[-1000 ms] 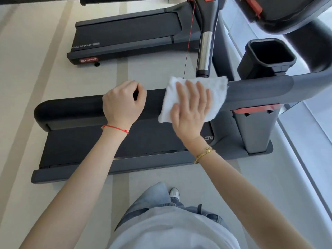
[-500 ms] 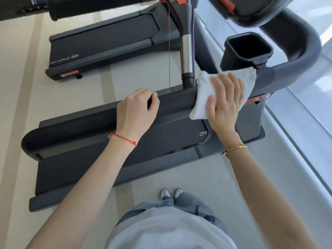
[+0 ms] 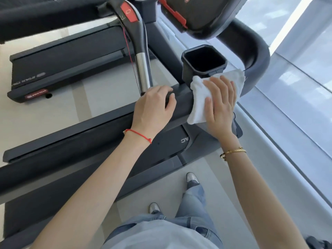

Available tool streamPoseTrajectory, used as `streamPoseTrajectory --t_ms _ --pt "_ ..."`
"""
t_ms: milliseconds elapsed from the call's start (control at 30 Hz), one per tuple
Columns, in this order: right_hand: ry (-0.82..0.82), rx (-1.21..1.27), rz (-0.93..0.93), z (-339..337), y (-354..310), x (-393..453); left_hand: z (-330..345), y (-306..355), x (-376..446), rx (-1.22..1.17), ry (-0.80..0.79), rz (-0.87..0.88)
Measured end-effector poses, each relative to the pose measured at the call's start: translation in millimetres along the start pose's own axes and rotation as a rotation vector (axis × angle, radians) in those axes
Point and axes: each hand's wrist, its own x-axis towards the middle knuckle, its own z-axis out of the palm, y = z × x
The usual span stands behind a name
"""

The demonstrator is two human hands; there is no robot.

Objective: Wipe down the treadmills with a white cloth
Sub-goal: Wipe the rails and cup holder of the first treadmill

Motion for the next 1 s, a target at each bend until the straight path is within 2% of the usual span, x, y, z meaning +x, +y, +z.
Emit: streamPoseTrajectory --t_ms 300,467,600,800,900,1000 --pt "-0.011 0.072 -0.146 -18 64 29 33 35 60 0.015 0.019 -0.177" --pt "-0.128 0.164 -0.199 -35 96 49 45 47 80 0.026 0.041 -0.308" --pt "-0.157 0.212 -0.124 -47 115 65 51 52 87 -0.036 0.046 -0.408" --pt "-0.163 0.261 0.206 -57 124 102 55 51 100 -0.079 0.012 -0.515" --pt "-0.219 0.189 0.200 -53 115 128 55 50 107 -0.082 -0.004 -0.546" --pt "-0.397 0.087 0.164 -45 108 155 56 49 114 -0.132 -0.009 -0.566"
